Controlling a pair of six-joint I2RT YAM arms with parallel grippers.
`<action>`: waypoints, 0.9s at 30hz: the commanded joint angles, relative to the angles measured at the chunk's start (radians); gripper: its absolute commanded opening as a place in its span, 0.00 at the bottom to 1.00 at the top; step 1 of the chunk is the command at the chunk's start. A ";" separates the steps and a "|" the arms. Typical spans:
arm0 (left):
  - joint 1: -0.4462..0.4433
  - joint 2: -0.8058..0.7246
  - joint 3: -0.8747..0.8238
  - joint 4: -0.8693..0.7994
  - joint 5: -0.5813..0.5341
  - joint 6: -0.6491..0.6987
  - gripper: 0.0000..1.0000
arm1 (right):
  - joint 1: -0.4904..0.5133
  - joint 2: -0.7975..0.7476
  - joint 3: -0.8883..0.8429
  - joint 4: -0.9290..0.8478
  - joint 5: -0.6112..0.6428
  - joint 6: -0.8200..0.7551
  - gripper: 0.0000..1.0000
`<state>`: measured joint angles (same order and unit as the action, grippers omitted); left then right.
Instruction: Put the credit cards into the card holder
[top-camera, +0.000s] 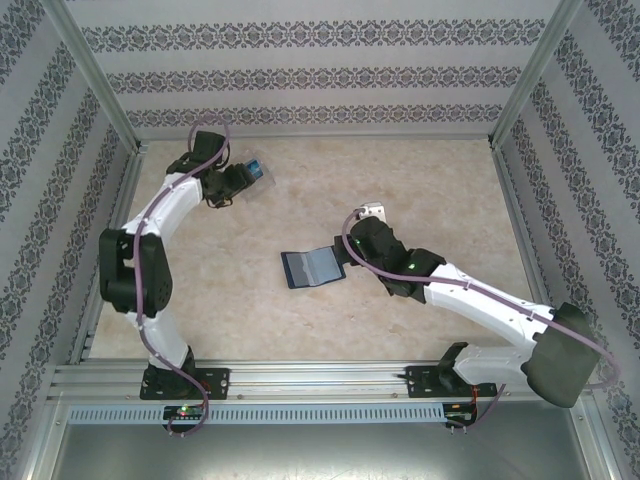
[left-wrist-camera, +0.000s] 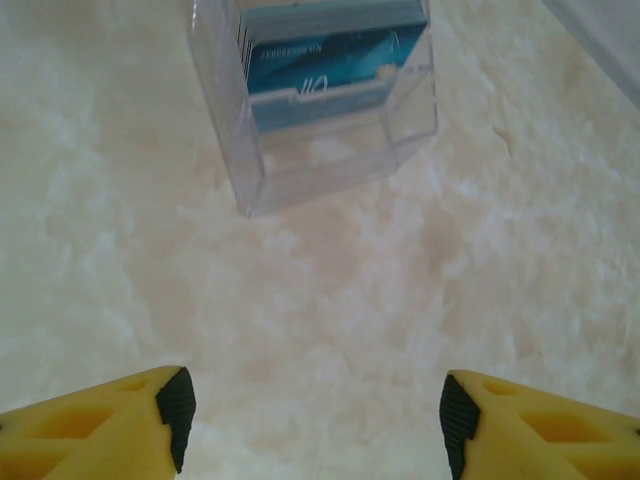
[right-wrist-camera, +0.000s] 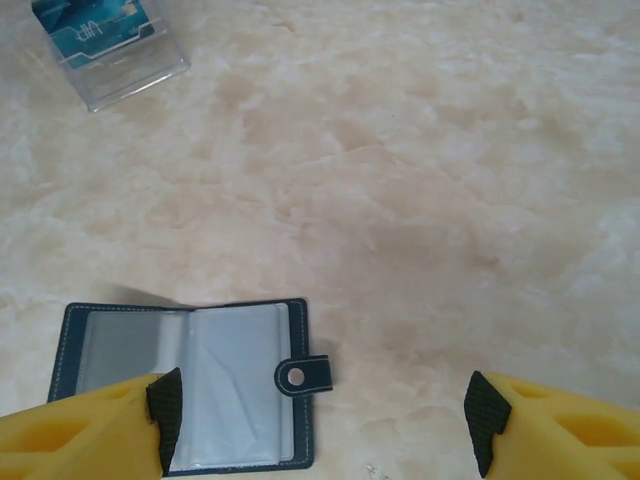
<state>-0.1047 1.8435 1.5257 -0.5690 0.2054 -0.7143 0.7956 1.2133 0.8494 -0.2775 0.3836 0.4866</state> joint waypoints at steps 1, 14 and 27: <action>0.010 0.095 0.109 -0.026 0.007 0.012 0.64 | -0.016 -0.029 -0.024 0.016 0.001 0.004 0.76; 0.036 0.407 0.387 -0.079 -0.097 0.070 0.49 | -0.042 -0.106 -0.074 0.000 -0.046 0.020 0.76; 0.038 0.460 0.415 -0.127 -0.098 0.030 0.44 | -0.045 -0.137 -0.090 -0.009 -0.055 0.038 0.75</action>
<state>-0.0784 2.2753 1.9381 -0.6155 0.1188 -0.6659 0.7609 1.0950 0.7635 -0.2737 0.3347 0.5091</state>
